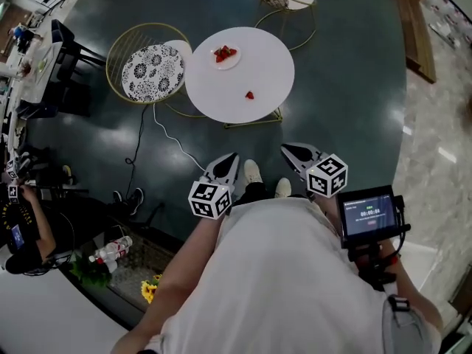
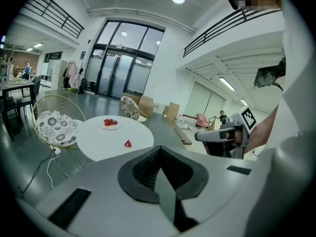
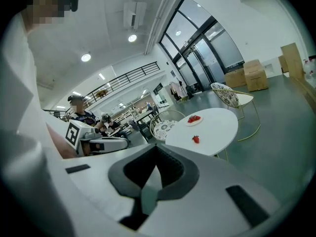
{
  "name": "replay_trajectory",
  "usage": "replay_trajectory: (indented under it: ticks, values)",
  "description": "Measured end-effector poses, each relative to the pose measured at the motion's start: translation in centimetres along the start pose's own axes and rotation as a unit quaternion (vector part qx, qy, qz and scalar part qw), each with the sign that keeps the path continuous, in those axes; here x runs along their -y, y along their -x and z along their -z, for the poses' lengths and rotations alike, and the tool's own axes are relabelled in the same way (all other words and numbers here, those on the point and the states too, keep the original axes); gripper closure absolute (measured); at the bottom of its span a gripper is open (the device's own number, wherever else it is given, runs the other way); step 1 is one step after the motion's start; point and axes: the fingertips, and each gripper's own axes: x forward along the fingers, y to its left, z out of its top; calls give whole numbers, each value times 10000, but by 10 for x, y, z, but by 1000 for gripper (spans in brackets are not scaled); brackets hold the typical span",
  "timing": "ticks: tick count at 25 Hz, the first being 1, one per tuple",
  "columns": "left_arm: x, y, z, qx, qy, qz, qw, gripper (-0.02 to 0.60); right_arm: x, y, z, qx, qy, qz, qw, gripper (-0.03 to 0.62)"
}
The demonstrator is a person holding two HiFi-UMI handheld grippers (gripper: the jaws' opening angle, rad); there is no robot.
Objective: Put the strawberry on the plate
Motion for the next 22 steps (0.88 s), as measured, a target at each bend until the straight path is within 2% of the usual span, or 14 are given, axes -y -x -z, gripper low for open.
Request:
replay_trajectory:
  ticks: [11,22]
  values:
    - [-57,-33,-25,-98,-101,372,9992,575,20,-44,-34,99,19,444,9990,588]
    - [-110,-40,-44,-41,-120,548,9984,575,36,-100,-54,-156,192,755,9968,588]
